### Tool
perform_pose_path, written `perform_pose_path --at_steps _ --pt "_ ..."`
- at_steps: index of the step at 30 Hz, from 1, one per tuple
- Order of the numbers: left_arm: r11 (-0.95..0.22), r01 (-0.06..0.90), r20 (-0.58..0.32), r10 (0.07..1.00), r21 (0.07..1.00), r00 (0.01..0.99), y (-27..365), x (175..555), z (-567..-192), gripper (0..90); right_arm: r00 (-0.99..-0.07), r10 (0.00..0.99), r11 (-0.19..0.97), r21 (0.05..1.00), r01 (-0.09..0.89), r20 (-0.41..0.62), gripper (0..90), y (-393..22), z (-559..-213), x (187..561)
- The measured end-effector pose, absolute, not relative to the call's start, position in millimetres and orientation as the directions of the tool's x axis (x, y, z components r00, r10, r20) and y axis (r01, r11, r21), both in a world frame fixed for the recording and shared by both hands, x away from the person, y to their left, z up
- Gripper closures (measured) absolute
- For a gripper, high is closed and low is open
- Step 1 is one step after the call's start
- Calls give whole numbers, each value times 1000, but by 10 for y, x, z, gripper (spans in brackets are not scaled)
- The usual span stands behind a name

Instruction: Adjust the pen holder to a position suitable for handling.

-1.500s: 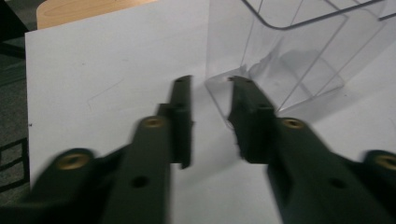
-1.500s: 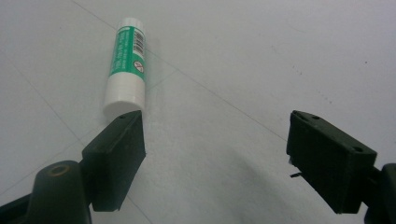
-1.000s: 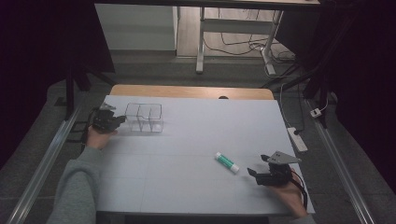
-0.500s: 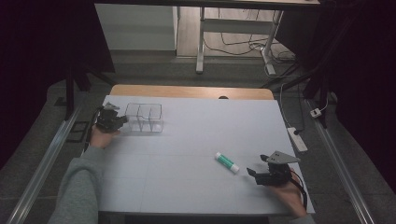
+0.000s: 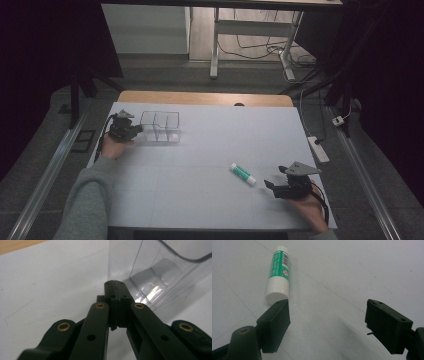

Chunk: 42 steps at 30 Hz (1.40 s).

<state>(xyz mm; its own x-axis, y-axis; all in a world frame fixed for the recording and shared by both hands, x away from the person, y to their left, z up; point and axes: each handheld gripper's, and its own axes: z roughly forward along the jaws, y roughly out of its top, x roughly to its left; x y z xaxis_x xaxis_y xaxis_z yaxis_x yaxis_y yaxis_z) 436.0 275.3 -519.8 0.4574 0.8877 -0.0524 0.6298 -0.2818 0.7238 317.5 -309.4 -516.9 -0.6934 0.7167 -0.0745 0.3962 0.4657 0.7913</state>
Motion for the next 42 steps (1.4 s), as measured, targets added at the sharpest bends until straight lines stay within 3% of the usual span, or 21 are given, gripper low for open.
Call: perform_pose_path --at_steps 42 --pt "-399 581 -14 816 710 577 2255 4372 -5071 889 -697 713 466 792 395 -72 193 -3088 -5171 3177"
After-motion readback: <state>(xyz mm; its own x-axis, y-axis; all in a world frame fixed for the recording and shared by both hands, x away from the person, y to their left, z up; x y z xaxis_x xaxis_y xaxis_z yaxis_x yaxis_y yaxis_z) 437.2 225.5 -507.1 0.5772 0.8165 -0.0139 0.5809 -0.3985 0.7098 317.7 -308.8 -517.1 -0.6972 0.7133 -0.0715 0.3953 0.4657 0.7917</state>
